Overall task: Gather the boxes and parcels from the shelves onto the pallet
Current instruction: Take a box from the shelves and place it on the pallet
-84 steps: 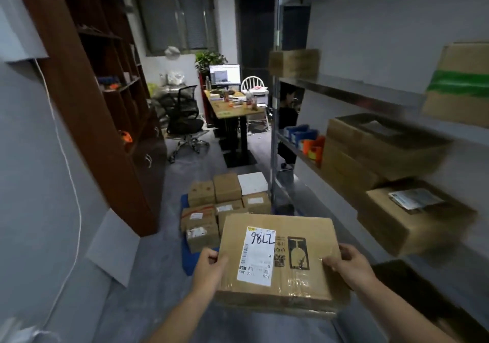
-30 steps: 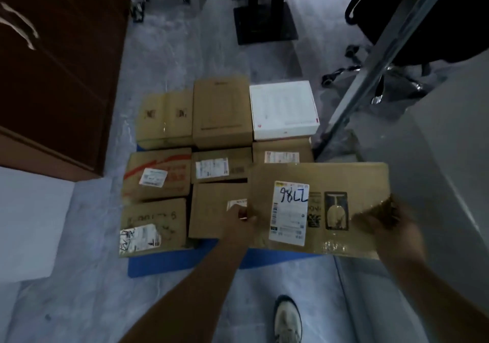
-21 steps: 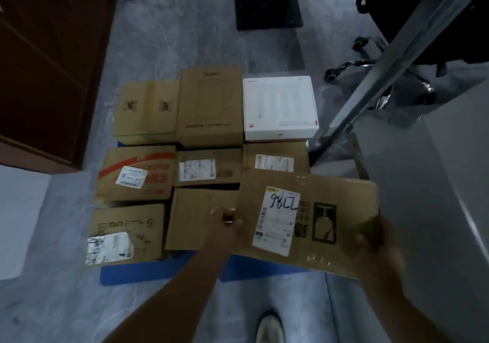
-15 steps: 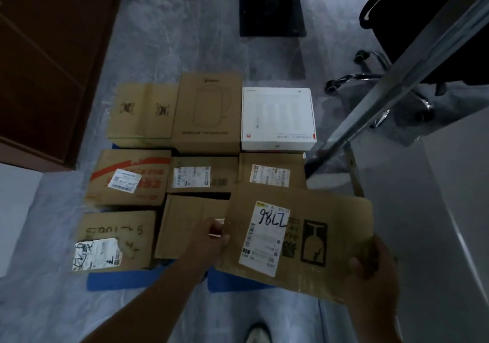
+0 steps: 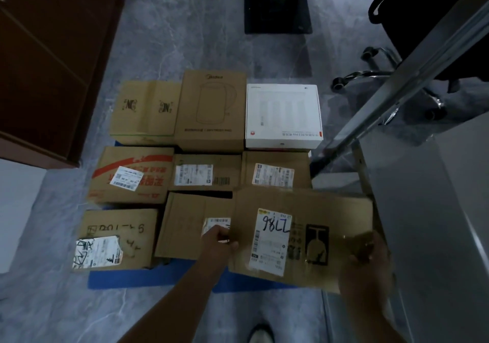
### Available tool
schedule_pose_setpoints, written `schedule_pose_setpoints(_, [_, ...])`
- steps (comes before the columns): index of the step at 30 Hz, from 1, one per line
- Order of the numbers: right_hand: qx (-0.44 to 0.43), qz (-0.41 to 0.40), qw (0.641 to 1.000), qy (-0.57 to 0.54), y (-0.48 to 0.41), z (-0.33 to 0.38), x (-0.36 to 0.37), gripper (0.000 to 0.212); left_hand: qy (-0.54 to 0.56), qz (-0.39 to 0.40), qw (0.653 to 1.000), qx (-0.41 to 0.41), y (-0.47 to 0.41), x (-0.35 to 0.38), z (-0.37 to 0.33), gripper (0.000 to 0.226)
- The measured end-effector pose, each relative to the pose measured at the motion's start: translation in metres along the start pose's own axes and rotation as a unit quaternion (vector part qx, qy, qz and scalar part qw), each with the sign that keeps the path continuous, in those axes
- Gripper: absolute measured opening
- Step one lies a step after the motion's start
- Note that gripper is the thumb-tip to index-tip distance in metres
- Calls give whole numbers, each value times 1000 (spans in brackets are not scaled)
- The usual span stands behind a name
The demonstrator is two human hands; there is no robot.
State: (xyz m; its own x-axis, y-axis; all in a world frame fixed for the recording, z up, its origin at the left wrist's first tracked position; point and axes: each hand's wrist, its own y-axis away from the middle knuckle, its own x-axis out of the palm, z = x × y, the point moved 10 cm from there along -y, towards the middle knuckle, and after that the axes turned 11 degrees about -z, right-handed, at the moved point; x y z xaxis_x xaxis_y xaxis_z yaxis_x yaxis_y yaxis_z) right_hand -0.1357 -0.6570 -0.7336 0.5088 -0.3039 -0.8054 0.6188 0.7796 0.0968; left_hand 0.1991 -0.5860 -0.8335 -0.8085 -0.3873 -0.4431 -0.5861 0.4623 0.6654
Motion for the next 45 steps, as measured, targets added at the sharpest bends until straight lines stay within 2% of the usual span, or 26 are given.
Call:
schedule_pose_setpoints(3, [-20, 57, 998, 15, -22, -5, 28, 57, -13, -6, 1000, 7, 0, 11, 9, 34])
schedule_pose_setpoints(5, [-51, 67, 994, 64, -29, -6, 36, 57, -29, -12, 999, 13, 0, 18, 17, 21])
schedule_pose_setpoints(6, [-68, 65, 991, 97, -31, -8, 37, 62, -74, -15, 997, 18, 1, 19, 22, 11])
schedule_pose_setpoints(8, [-105, 64, 985, 125, -26, -11, 34, 69, -179, -38, 983, 18, 4, 14, 34, 13])
schedule_pose_setpoints(10, [-129, 58, 985, 99, -16, -19, 26, 68, -175, -32, 984, 1, 8, 12, 45, 15])
schedule_pose_setpoints(16, [-79, 59, 990, 96, -1, -48, 18, 52, -65, -6, 998, -2, 12, 8, 51, 16])
schedule_pose_setpoints(21, [2, 122, 991, 49, -18, -48, 51, 42, -61, 13, 998, 31, -7, 21, 31, 20])
schedule_pose_setpoints(23, [-5, 122, 991, 49, -24, -44, 63, 34, -44, 13, 999, 27, -15, 26, 30, 20])
schedule_pose_setpoints(26, [45, 107, 993, -14, -29, -41, 78, 20, -16, -5, 1000, 25, -26, 30, 39, 27])
schedule_pose_setpoints(29, [83, 105, 990, -50, -35, -48, 89, 35, -4, -21, 1000, 6, -30, 33, 52, 27])
schedule_pose_setpoints(31, [77, 120, 988, -55, -34, -56, 94, 41, -17, -39, 999, -3, -30, 32, 60, 27])
schedule_pose_setpoints(34, [13, 142, 990, -5, -25, -66, 97, 53, -32, -59, 997, 24, -30, 28, 63, 26])
schedule_pose_setpoints(37, [5, 153, 988, -19, -16, -67, 103, 66, -80, -86, 989, 85, -33, 15, 58, 11])
schedule_pose_setpoints(39, [-4, 168, 985, -27, -11, -57, 109, 65, -73, -116, 988, 74, -36, 2, 61, 17])
schedule_pose_setpoints(42, [-9, 176, 984, -26, -8, -48, 117, 64, -26, -113, 993, 11, -42, -1, 69, 33])
schedule_pose_setpoints(45, [-26, 173, 985, -4, -4, -50, 121, 65, -33, -116, 992, 17, -49, -4, 70, 33])
